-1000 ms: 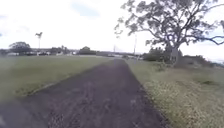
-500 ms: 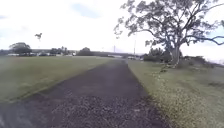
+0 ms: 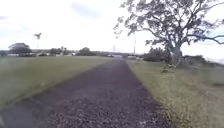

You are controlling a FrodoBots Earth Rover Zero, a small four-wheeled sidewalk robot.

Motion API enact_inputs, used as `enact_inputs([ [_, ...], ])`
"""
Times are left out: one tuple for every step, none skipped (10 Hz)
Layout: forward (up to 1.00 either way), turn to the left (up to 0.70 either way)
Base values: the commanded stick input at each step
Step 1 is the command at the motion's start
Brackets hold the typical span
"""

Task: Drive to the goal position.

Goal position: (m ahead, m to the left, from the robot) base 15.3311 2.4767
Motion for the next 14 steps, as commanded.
enact_inputs([
  [0.50, 0.00],
  [0.50, 0.00],
  [0.50, 0.00],
  [0.50, 0.00],
  [0.50, 0.00],
  [0.50, 0.00],
  [0.50, 0.00],
  [0.50, 0.00],
  [0.50, 0.00],
  [0.50, 0.00],
  [0.50, 0.00],
  [0.50, 0.00],
  [0.50, 0.00],
  [0.50, 0.00],
])
